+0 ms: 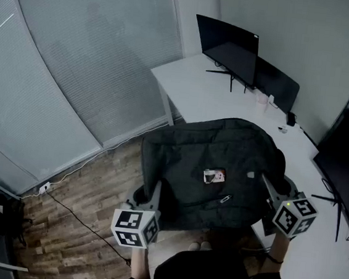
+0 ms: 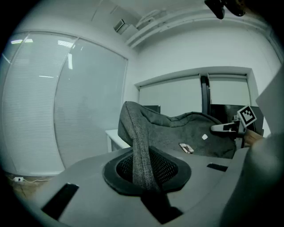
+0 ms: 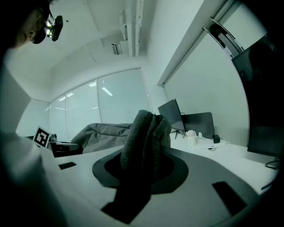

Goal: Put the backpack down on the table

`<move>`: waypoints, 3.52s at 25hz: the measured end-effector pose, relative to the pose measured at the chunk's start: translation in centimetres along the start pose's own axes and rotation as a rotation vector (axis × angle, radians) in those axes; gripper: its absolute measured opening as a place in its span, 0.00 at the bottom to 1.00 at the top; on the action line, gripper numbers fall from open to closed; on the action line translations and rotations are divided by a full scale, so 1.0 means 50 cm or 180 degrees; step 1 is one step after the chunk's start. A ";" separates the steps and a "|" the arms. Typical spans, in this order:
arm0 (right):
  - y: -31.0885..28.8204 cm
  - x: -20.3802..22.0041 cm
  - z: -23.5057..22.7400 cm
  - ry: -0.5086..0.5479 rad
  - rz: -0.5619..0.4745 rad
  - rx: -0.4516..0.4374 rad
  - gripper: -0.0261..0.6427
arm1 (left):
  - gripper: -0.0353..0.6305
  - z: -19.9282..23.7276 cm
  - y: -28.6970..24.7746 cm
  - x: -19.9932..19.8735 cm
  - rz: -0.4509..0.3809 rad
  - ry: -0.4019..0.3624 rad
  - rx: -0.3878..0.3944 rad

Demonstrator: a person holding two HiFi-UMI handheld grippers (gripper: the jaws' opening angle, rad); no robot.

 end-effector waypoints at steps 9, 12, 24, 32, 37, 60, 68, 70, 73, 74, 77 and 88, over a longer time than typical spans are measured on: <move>-0.006 0.001 -0.023 -0.0006 0.0028 -0.0001 0.21 | 0.14 -0.013 -0.019 -0.001 0.0032 -0.0004 -0.0008; -0.010 0.001 -0.031 -0.0009 0.0036 0.0000 0.21 | 0.14 -0.016 -0.027 -0.001 0.0046 0.0003 -0.0012; -0.033 0.011 -0.072 -0.0063 0.0107 -0.0077 0.21 | 0.14 -0.033 -0.050 0.007 0.0099 0.0024 -0.0125; -0.068 0.017 -0.077 -0.0023 0.0219 -0.0144 0.21 | 0.14 -0.017 -0.068 0.026 0.0190 0.0188 -0.0171; -0.102 0.024 -0.084 -0.0044 0.0271 -0.0115 0.21 | 0.14 0.003 -0.098 0.031 0.0257 0.0216 -0.0138; -0.381 -0.015 -0.059 -0.0125 0.0326 0.0285 0.21 | 0.14 0.249 -0.340 -0.029 0.0379 0.0217 0.0269; -0.423 -0.015 -0.053 -0.0206 0.0244 0.0503 0.21 | 0.14 0.298 -0.406 -0.052 0.0383 0.0125 0.0482; -0.430 -0.014 -0.050 -0.0224 0.0213 0.0551 0.21 | 0.14 0.311 -0.419 -0.058 0.0375 0.0097 0.0536; -0.440 -0.019 -0.046 -0.0245 0.0165 0.0617 0.21 | 0.14 0.324 -0.437 -0.071 0.0353 0.0059 0.0604; -0.441 -0.020 -0.046 -0.0252 0.0151 0.0639 0.21 | 0.14 0.325 -0.442 -0.075 0.0344 0.0046 0.0625; -0.441 -0.024 -0.049 -0.0266 0.0116 0.0684 0.21 | 0.14 0.327 -0.454 -0.083 0.0324 0.0026 0.0678; -0.494 -0.056 -0.083 -0.0296 0.0100 0.0761 0.21 | 0.14 0.346 -0.527 -0.120 0.0318 0.0052 0.0746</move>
Point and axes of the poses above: the fingertips, and each gripper's own axes: y backward along the fingers, z to its left, x out of its underside, the point moved 1 cm from there along y, backward along the fingers, and after that the axes turned 4 degrees about z, right-handed, at the moved point
